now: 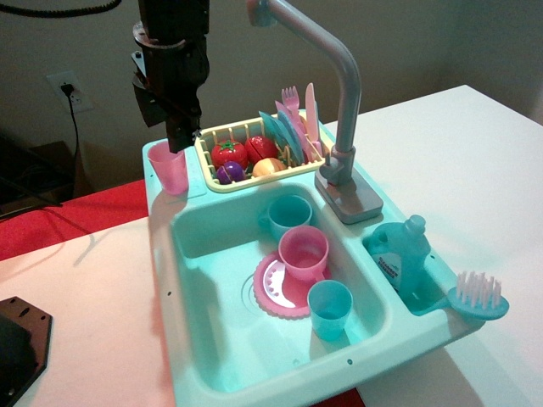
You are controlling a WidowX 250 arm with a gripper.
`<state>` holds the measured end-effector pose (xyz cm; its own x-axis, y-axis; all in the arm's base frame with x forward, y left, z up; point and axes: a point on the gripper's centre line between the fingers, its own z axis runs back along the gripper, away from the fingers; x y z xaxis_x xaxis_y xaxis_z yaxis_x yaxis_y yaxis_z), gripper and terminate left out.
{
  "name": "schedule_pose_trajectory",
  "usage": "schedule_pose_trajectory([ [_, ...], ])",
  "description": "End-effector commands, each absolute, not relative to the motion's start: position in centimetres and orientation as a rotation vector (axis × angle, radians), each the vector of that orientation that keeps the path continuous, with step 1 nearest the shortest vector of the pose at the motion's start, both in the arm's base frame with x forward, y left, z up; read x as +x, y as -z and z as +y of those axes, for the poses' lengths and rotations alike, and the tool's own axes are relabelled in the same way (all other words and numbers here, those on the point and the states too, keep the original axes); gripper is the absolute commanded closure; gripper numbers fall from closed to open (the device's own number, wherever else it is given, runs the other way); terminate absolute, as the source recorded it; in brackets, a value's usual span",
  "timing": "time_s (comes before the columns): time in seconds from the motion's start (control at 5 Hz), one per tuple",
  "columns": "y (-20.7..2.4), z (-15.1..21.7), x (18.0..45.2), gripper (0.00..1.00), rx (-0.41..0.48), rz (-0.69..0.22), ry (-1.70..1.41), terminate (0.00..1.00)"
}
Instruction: Put cup from counter to sink
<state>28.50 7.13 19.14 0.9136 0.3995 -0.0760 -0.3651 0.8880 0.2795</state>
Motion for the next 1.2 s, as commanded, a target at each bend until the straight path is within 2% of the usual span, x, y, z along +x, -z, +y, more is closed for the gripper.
schedule_pose_trajectory([
  [0.0,-19.1,7.1,28.5,0.00,0.264,0.133,-0.398,0.00],
  [0.4,-19.3,6.1,28.4,0.00,0.251,0.110,-0.415,0.00],
  [1.0,-16.3,6.6,27.6,0.00,0.282,0.150,-0.436,0.00],
])
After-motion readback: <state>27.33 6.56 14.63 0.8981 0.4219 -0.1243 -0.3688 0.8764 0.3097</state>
